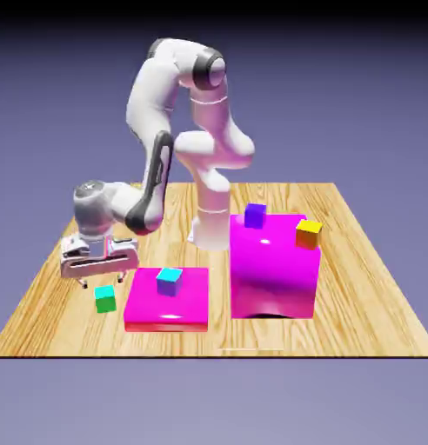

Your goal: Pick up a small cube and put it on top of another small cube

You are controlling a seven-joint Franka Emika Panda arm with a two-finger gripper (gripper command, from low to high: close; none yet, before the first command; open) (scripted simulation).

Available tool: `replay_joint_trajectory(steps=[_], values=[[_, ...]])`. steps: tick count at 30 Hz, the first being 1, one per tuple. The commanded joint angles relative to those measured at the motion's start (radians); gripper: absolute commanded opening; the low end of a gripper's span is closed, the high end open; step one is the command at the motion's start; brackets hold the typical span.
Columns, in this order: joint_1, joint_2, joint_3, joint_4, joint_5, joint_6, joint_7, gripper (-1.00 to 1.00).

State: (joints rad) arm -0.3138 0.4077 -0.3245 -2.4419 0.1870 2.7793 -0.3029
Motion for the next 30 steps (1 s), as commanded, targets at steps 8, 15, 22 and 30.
replay_joint_trajectory(steps=[8, 15, 22, 30], values=[[0.056, -0.097, -0.066, -0.016, -0.058, -0.08, 0.041, -1.0], [0.209, -0.35, -0.092, -0.102, -0.205, -0.241, 0.287, -1.0], [0.363, -0.604, -0.085, -0.197, -0.351, -0.392, 0.565, -1.0], [0.411, -0.544, -0.09, -0.265, -0.35, -0.266, 0.615, -1.0]])
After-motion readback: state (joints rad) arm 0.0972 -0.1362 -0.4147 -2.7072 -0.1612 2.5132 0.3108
